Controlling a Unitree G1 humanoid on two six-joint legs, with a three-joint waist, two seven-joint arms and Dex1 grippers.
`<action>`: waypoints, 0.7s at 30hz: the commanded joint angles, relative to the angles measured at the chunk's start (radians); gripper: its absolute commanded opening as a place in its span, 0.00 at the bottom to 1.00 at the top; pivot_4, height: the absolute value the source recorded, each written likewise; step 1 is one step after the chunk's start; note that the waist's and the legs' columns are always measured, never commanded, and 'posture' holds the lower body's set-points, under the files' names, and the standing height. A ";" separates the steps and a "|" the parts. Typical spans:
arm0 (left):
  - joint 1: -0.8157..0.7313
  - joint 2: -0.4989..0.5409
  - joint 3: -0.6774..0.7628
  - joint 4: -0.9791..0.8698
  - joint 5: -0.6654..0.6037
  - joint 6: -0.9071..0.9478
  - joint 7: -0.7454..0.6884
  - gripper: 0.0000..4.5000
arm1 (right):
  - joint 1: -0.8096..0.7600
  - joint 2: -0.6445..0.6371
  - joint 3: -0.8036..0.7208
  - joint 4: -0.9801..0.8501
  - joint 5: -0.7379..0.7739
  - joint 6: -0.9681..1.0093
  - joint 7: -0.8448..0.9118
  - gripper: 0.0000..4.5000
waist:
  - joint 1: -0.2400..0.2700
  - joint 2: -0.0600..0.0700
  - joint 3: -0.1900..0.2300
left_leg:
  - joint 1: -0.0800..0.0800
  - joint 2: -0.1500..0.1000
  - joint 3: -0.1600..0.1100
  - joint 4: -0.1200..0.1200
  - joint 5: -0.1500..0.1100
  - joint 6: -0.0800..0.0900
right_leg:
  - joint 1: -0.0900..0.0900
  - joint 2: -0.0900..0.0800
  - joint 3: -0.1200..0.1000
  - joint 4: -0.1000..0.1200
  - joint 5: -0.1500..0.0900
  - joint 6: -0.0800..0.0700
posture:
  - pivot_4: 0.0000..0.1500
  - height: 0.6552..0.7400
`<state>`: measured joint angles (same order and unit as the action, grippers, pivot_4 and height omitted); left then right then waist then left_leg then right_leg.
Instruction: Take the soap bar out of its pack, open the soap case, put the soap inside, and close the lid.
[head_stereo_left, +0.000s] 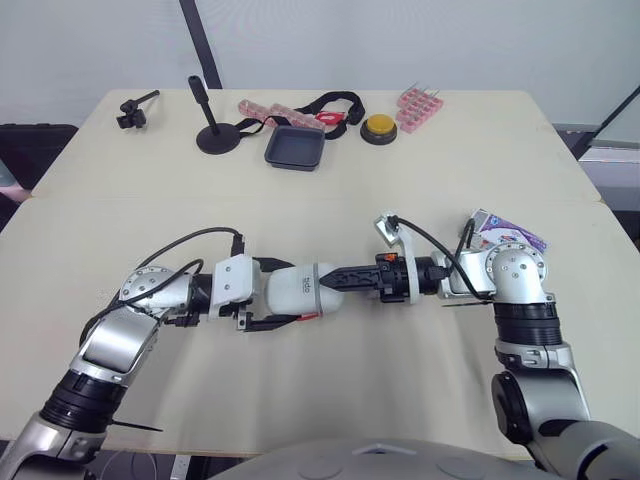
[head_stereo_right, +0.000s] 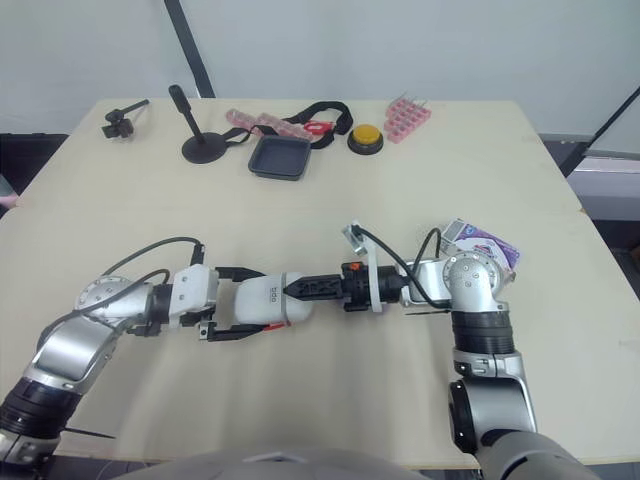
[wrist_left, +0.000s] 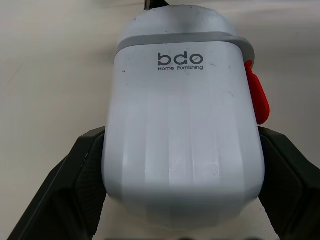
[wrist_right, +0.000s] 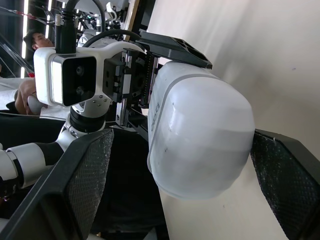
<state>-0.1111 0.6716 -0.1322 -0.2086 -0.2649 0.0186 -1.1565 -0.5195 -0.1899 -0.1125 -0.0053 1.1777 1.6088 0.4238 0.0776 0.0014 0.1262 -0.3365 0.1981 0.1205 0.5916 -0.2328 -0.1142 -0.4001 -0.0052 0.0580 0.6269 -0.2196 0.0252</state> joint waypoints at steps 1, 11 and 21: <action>-0.011 0.004 0.011 0.002 -0.011 -0.017 0.000 0.77 | 0.016 0.032 -0.009 0.000 0.083 0.006 -0.048 0.94 | 0.001 0.000 0.000 | 0.000 0.000 0.000 0.000 0.000 0.000 | 0.000 0.000 0.000 0.000 0.000 0.000 | 1.00 1.00; -0.020 -0.002 0.009 -0.006 -0.014 -0.012 0.010 0.77 | 0.001 0.039 0.001 0.046 0.161 0.006 -0.129 0.47 | 0.001 0.000 0.000 | 0.000 0.000 0.000 0.000 0.000 0.000 | 0.000 0.000 -0.001 0.000 0.000 0.000 | 1.00 1.00; -0.012 -0.008 0.011 -0.004 -0.008 -0.026 0.022 0.77 | 0.010 -0.032 -0.069 0.074 0.324 0.005 -0.209 0.47 | 0.003 0.000 0.000 | -0.001 0.000 0.000 0.000 0.000 0.000 | 0.000 -0.001 -0.001 0.000 0.000 0.000 | 1.00 1.00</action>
<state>-0.1246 0.6567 -0.1385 -0.2134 -0.2655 -0.0081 -1.1421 -0.5041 -0.2053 -0.1379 0.0905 1.4007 1.6091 0.2296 0.0804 0.0014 0.1262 -0.3370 0.1980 0.1204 0.5919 -0.2326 -0.1140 -0.4001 -0.0057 0.0572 0.6269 -0.2196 0.0252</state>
